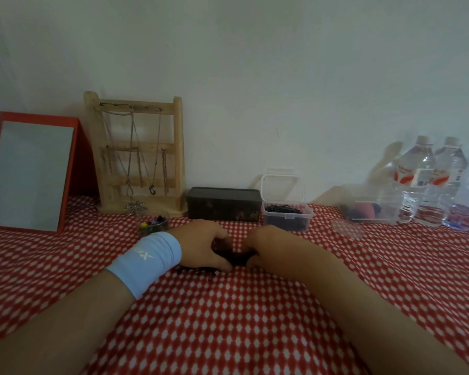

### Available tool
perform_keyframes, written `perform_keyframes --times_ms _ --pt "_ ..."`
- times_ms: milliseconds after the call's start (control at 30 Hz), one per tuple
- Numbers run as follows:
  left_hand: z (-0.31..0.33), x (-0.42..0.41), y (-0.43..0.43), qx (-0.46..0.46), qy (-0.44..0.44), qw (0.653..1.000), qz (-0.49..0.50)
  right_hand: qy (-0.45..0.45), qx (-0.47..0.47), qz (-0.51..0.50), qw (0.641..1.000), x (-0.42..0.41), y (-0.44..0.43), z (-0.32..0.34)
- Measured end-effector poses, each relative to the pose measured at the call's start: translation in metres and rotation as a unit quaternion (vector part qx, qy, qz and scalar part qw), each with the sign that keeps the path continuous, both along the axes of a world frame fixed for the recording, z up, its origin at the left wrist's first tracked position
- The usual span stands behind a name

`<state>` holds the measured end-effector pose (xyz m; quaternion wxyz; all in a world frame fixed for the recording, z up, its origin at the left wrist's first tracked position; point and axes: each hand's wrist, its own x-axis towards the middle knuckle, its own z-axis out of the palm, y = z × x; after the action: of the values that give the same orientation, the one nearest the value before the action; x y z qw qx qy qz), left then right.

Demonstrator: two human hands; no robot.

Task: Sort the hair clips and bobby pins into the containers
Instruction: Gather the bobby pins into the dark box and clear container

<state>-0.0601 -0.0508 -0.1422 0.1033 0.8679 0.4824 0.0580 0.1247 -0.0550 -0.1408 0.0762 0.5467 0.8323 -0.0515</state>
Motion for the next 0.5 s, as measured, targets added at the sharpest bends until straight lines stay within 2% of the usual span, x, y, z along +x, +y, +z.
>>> perform_keyframes --times_ms 200,300,367,500 --pt "-0.004 0.003 0.000 0.004 -0.047 0.999 -0.016 0.013 0.024 -0.012 1.000 0.001 0.004 -0.010" --pt "-0.005 0.000 0.001 -0.003 -0.058 0.998 -0.019 0.067 0.046 -0.016 0.997 0.008 0.001 -0.019" --pt "-0.004 -0.001 0.002 -0.006 -0.053 0.998 -0.016 0.065 0.053 0.004 0.997 0.014 -0.005 -0.017" --pt "0.000 -0.003 0.002 -0.024 -0.040 0.999 0.003 0.149 0.026 0.000 0.988 0.032 -0.008 -0.002"
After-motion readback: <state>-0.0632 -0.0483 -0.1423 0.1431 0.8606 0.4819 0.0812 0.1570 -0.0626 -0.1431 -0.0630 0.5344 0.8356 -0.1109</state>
